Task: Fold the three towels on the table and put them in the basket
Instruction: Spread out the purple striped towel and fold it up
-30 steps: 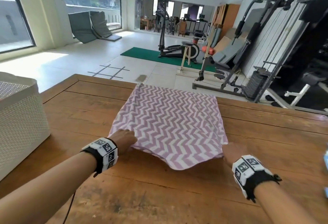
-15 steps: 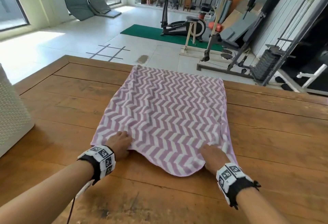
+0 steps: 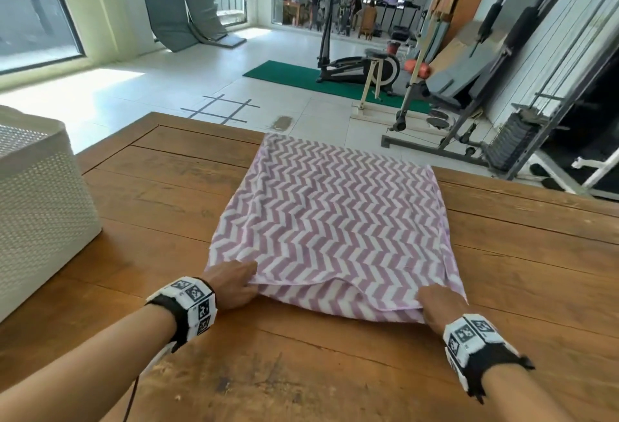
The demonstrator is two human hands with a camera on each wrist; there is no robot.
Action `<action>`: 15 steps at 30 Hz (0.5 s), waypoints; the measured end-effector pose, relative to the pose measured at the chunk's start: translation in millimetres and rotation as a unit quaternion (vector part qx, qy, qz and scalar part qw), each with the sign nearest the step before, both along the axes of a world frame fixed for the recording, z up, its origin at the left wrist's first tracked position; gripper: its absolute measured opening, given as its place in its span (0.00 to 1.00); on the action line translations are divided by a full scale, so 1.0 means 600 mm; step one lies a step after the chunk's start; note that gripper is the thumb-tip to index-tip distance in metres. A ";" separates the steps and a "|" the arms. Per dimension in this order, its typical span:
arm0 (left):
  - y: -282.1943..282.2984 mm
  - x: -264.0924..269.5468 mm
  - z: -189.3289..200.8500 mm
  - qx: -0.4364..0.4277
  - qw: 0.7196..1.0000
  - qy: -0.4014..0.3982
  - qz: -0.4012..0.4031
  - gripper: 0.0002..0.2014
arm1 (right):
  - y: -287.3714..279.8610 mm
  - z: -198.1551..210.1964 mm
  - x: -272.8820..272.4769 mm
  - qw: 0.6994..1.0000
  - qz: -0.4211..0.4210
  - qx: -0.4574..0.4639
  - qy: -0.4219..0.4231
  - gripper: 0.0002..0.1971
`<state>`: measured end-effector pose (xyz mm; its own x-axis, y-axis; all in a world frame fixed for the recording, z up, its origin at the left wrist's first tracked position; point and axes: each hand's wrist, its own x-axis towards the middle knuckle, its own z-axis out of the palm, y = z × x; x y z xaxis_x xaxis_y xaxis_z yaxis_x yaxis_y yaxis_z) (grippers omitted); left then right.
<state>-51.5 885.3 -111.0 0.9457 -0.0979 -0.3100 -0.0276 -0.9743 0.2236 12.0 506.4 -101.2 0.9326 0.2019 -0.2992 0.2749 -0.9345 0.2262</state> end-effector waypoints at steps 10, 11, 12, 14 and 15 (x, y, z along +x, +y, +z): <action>0.015 -0.107 -0.060 0.087 0.993 -0.060 0.043 0.19 | -0.009 -0.023 -0.119 0.995 -0.083 0.052 0.028 0.20; 0.018 -0.110 -0.063 0.076 0.994 -0.062 0.050 0.18 | -0.003 -0.031 -0.128 0.993 -0.088 0.075 0.019 0.20; 0.017 -0.113 -0.061 0.061 0.994 -0.070 0.056 0.17 | 0.005 -0.040 -0.137 0.991 -0.090 0.102 0.011 0.19; 0.012 -0.114 -0.053 0.028 0.992 -0.097 0.075 0.17 | 0.022 -0.050 -0.157 0.986 -0.090 0.139 0.004 0.18; 0.010 -0.113 -0.050 0.005 0.990 -0.108 0.086 0.17 | 0.030 -0.049 -0.168 0.985 -0.086 0.149 0.003 0.17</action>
